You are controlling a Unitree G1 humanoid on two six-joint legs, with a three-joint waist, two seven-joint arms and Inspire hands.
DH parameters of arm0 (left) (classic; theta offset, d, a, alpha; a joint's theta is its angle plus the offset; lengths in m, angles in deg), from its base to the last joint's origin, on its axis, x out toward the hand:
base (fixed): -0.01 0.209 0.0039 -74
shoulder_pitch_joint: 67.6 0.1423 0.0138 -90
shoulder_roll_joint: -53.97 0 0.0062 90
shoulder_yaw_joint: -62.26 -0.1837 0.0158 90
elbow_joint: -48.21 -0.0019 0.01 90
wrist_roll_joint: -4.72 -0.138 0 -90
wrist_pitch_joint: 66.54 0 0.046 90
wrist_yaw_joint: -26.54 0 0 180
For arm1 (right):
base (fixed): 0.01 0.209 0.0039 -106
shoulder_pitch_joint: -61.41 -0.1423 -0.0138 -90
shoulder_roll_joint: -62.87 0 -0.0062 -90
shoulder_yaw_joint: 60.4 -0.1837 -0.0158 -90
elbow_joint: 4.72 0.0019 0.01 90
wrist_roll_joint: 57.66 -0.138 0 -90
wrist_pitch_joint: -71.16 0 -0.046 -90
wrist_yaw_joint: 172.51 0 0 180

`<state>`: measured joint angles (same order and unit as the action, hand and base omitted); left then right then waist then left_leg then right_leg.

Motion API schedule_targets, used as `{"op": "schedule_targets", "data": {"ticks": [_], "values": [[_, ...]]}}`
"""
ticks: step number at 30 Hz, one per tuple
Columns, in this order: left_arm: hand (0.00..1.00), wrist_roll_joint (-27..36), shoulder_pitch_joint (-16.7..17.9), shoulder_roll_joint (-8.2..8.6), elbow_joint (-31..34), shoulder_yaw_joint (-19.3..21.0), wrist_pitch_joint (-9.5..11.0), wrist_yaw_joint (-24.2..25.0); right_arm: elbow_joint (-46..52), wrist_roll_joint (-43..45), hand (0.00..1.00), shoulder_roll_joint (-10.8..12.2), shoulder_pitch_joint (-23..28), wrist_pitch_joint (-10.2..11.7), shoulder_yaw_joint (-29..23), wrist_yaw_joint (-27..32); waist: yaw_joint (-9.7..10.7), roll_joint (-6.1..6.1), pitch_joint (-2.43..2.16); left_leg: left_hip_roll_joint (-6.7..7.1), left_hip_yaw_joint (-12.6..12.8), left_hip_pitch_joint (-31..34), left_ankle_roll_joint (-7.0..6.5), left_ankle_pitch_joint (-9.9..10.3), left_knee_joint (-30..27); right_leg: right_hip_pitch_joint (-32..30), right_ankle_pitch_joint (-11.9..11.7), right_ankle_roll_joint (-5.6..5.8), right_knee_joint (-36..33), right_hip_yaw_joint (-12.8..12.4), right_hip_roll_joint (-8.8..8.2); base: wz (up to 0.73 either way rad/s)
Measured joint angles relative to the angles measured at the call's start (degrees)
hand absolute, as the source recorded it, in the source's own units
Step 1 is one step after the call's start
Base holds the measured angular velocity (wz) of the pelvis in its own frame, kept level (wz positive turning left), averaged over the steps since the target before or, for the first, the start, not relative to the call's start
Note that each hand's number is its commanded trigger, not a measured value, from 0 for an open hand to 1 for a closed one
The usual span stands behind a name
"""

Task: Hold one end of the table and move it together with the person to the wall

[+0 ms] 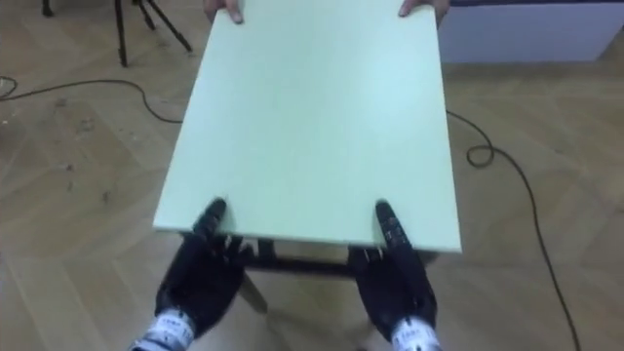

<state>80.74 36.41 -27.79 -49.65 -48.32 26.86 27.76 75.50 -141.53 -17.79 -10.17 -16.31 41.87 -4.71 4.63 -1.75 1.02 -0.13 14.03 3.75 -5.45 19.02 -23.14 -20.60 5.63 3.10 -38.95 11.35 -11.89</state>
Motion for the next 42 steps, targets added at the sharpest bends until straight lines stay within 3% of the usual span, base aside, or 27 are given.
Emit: {"op": "schedule_targets", "data": {"ticks": [2,4,5,6,8,10,12,14,15,16,18,19,20,21,22,23,25,26,27,29,34,36,38,39,40,41,42], "values": [[1.0,-0.07,0.78,-0.73,1.23,0.42,0.05,0.01,0.59,-1.08,1.0,-0.73,-0.04,0.67,1.3,0.23,-2.17,1.07,-0.04,0.04,1.89,1.03,0.06,-0.38,-0.77,3.71,5.46,0.54,-8.07,-0.6,-2.55,-0.27],[1.0,-0.09,1.73,-0.73,1.79,0.97,0.06,0.11,0.74,-1.29,1.0,-0.9,-0.07,1.25,2.28,0.36,-2.45,1.67,0.04,0.2,1.86,1.88,0.41,-0.57,-1.83,8.6,7.37,1.19,-9.36,-1.56,-3.64,-0.1],[1.0,-0.38,2.47,-0.72,2.77,1.55,0.05,0.14,0.92,-1.23,1.0,-0.86,-0.23,1.47,2.8,0.36,-2.57,2.78,0.38,0.84,1.67,2.45,0.88,-0.87,-2.51,9.24,8.54,2.29,-8.71,-2.47,-3.75,0.0],[1.0,-0.6,2.66,-0.69,3.18,1.64,0.05,0.14,1.11,-1.25,1.0,-0.69,-0.22,1.61,3.29,0.35,-2.56,3.06,0.57,1.15,1.46,2.87,1.05,-0.99,-2.93,8.71,8.61,2.35,-8.87,-2.66,-3.37,0.04],[1.0,-1.38,3.18,-0.58,4.14,1.65,0.24,0.29,1.53,-1.59,1.0,-0.67,-0.34,1.67,3.42,0.32,-3.1,3.27,0.22,1.35,-0.19,4.77,1.4,-2.39,-1.35,6.93,7.91,3.12,-7.0,-3.65,-1.6,-0.09],[1.0,-1.38,3.73,-0.73,4.33,2.02,0.56,0.84,1.57,-1.45,1.0,-0.56,-0.59,1.62,3.84,0.32,-3.77,3.62,0.07,0.86,-0.36,5.63,1.25,-3.94,0.73,6.69,7.37,3.54,-5.2,-3.66,-1.01,-0.17],[1.0,-1.43,4.09,-1.11,4.43,2.16,0.51,1.03,1.58,-1.48,1.0,-0.59,-0.01,1.73,4.35,0.31,-2.77,4.54,0.1,0.86,-0.06,5.65,0.66,-4.97,1.55,6.53,7.19,3.29,-6.51,-3.67,-1.62,0.3],[1.0,-1.83,4.55,-1.94,4.43,2.17,0.24,1.02,1.65,-1.58,1.0,-0.32,1.47,2.41,4.59,0.3,-1.86,6.15,-0.28,0.94,2.82,5.04,0.67,-5.18,1.18,7.83,5.33,0.84,-14.91,-3.29,-3.76,0.44],[1.0,-1.84,4.54,-2.03,4.42,2.26,0.29,1.03,1.76,-1.64,1.0,-0.46,1.44,2.37,4.8,0.29,-1.97,6.39,-0.25,0.96,3.57,4.91,0.67,-5.18,0.88,8.38,5.71,1.06,-14.93,-3.43,-3.96,0.09],[1.0,-1.86,4.37,-1.93,4.44,2.4,0.35,1.17,1.92,-1.66,1.0,-0.65,1.04,2.43,4.9,0.3,-2.46,6.02,0.33,0.72,3.82,5.69,0.74,-5.23,-0.93,8.09,6.69,1.85,-13.12,-3.27,-3.89,-0.27],[1.0,-2.0,4.41,-1.57,4.47,2.41,0.34,1.57,2.22,-1.65,1.0,-0.95,0.81,2.43,5.37,0.21,-3.6,4.72,0.3,-0.14,4.18,7.55,0.93,-5.63,-1.64,7.6,6.97,2.28,-9.51,-3.21,-1.66,-0.43],[1.0,-2.0,4.46,-1.55,4.68,2.58,0.47,1.9,2.22,-1.65,1.0,-0.96,0.37,2.31,5.39,0.05,-4.26,4.28,0.09,-0.79,4.15,8.78,0.84,-6.61,-1.09,7.99,7.67,3.32,-5.34,-3.37,-0.44,-0.33],[1.0,-2.55,4.42,-1.62,5.36,2.64,0.7,2.05,2.28,-1.45,1.0,-1.06,-0.18,2.29,5.32,-0.31,-4.27,4.79,0.15,-1.32,5.0,10.19,0.37,-7.63,-0.04,8.94,9.72,3.35,-2.8,-3.35,-0.41,-0.11],[1.0,-2.56,4.13,-1.9,5.77,2.86,0.69,2.05,2.36,-1.45,1.0,-0.81,-0.41,2.35,5.36,-0.39,-3.8,5.57,0.29,-1.07,5.9,11.15,-0.04,-7.96,-0.31,9.21,10.97,2.89,-3.14,-3.33,-1.0,0.28],[1.0,-2.76,3.05,-2.29,5.69,3.04,0.55,2.02,2.34,-1.62,1.0,-0.4,-0.49,2.76,5.22,-0.45,-3.5,7.19,0.15,-0.55,8.22,12.44,-0.79,-8.38,-0.91,10.42,13.4,2.45,-3.8,-3.25,-1.64,0.29],[1.0,-3.19,2.2,-2.23,5.68,3.41,0.52,2.02,2.25,-1.67,1.0,-0.5,-1.37,2.97,5.31,-0.44,-4.14,8.02,0.34,-0.61,8.75,14.25,-0.99,-8.52,-2.25,11.79,15.94,2.02,-1.55,-3.21,-1.78,0.11],[1.0,-3.31,0.99,-2.0,5.66,4.23,0.44,1.95,1.15,-1.66,1.0,-0.54,-3.92,2.96,5.44,-0.36,-4.58,7.62,0.59,-2.29,9.18,17.56,-0.93,-8.67,-4.96,12.89,18.71,1.48,4.51,-3.06,-0.26,-0.16],[1.0,-3.71,-0.01,-1.56,5.63,4.96,0.36,1.92,0.87,-1.66,1.0,-0.36,-5.43,2.87,5.72,0.06,-4.65,6.99,0.99,-4.17,9.17,20.19,-0.82,-9.18,-7.17,13.04,19.76,0.61,6.98,-1.26,0.99,0.0],[1.0,-3.75,-0.53,-1.33,5.51,5.22,0.33,1.9,0.84,-1.8,1.0,-0.3,-5.9,2.84,5.74,0.19,-4.65,6.55,1.16,-5.11,9.11,21.26,-0.69,-9.62,-7.81,12.72,20.03,0.01,7.47,-0.28,1.66,0.1],[1.0,-4.2,-0.7,-1.34,5.49,5.53,0.37,1.91,0.77,-2.1,1.0,-0.13,-6.02,2.33,5.46,0.23,-5.44,6.04,1.15,-7.28,9.08,22.31,0.07,-12.57,-5.85,10.43,17.87,-2.25,8.08,0.2,4.58,0.02],[1.0,-4.18,3.49,-1.3,4.78,5.07,0.12,3.08,-0.35,-1.25,1.0,-0.62,-3.04,2.41,5.87,-0.64,-8.19,4.79,0.66,-8.9,8.15,18.47,2.83,-19.08,2.09,11.42,13.39,-5.86,12.65,-0.02,9.02,-0.23],[1.0,-4.18,4.59,-1.33,3.96,4.93,-0.52,3.14,-1.4,-1.35,1.0,-1.04,-1.91,2.55,6.14,-1.01,-9.26,4.2,0.34,-9.0,6.07,16.73,4.47,-20.95,4.27,12.67,12.6,-6.89,14.02,0.08,10.13,-0.15],[1.0,-4.18,5.48,-1.16,3.82,4.56,-0.91,3.12,-1.36,-1.4,1.0,-2.04,-1.33,3.13,6.72,-1.09,-9.63,3.27,0.18,-9.03,1.83,16.34,7.21,-22.88,5.38,12.43,11.8,-8.14,14.4,2.78,10.44,-0.21],[1.0,-4.16,5.59,-1.02,3.74,4.48,-0.93,3.12,-1.4,-1.39,1.0,-2.24,-1.32,3.17,6.71,-1.08,-9.65,2.98,0.21,-9.03,0.47,16.46,7.31,-22.85,4.8,12.38,11.61,-8.39,14.41,3.94,10.37,-0.21],[1.0,-3.92,5.8,-0.8,3.55,4.33,-0.92,3.12,-1.56,-1.4,1.0,-2.33,-1.33,3.34,6.76,-0.96,-9.79,2.8,0.27,-9.11,-1.79,17.07,8.39,-21.63,1.86,12.32,11.34,-8.79,14.43,6.31,9.82,-0.25],[1.0,-3.74,6.27,-0.75,3.52,4.32,-0.9,3.12,-1.84,-1.27,1.0,-2.44,-1.3,3.38,6.91,-0.96,-9.98,2.54,0.3,-9.18,-3.7,17.45,8.69,-18.42,-3.22,12.5,11.0,-9.18,14.83,8.18,9.59,-0.25],[1.0,-3.73,6.45,-0.77,3.53,4.29,-0.9,3.13,-1.83,-1.22,1.0,-2.58,-1.28,3.38,7.02,-0.96,-9.88,2.26,0.35,-9.37,-4.25,17.68,8.79,-16.58,-6.2,12.74,10.76,-9.31,15.26,9.29,9.59,-0.21]]}}
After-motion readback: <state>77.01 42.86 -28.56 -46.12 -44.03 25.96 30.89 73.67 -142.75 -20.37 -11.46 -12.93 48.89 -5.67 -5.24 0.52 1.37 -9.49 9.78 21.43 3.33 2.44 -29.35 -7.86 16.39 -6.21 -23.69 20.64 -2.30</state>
